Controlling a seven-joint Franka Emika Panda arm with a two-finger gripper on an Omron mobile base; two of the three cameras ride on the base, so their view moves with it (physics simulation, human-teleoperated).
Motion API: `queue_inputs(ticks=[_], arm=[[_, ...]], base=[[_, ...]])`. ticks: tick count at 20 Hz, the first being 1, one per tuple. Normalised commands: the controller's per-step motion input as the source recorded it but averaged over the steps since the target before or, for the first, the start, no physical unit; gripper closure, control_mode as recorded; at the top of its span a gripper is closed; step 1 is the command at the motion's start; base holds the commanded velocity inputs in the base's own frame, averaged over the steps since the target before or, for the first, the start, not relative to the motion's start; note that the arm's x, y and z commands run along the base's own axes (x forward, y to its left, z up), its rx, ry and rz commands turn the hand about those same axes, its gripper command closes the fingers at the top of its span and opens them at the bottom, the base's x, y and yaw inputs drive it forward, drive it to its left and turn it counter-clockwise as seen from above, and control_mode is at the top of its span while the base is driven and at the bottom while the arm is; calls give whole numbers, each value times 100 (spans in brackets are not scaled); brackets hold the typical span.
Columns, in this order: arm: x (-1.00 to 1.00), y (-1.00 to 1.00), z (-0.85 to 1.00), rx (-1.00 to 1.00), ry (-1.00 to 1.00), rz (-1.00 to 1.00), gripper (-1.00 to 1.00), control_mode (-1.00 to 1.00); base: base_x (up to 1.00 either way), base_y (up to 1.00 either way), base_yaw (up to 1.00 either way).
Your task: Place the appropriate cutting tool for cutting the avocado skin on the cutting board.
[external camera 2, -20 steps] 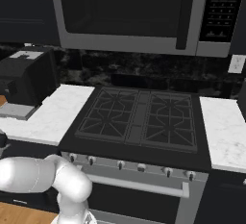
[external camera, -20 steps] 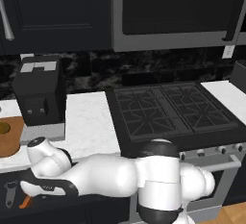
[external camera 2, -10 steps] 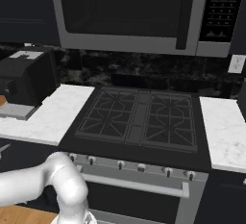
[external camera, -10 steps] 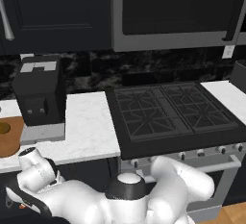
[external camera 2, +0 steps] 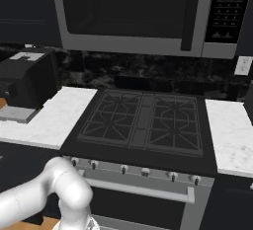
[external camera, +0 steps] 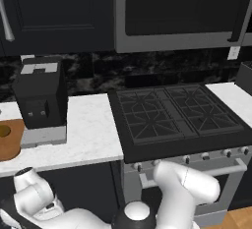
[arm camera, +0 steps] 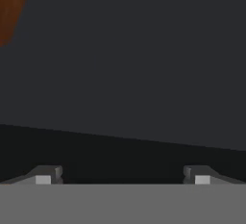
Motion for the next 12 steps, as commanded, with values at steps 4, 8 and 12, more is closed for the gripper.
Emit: queue_inputs(ticks=[4,8,12], arm=[[-100,6,44,0,8,0,-100,-100],[-20,23,47,0,-1,0,-100,-100],[87,50,15,0,-15,-5,-100,-100]], base=[[0,0,0],[0,0,0],[0,0,0]])
